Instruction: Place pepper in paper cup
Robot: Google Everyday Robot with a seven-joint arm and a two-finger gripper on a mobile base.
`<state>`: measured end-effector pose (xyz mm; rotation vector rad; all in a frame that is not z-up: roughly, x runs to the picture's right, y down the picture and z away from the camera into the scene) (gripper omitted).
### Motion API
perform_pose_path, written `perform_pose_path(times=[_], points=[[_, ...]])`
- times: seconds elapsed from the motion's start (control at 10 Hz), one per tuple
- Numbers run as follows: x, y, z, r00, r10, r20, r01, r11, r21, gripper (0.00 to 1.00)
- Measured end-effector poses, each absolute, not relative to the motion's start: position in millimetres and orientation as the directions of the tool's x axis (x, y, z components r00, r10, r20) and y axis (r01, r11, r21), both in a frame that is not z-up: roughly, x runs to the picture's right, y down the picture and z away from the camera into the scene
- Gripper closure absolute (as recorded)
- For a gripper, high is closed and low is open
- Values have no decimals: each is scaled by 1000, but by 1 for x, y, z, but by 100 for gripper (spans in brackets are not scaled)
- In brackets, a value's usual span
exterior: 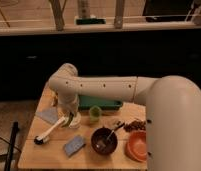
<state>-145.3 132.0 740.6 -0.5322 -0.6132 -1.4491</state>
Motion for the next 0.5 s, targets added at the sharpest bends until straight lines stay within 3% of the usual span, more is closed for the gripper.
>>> perform_pose_path(times=[0.5], points=[[-142,131,749,35,-724,689,997,69,22,26]])
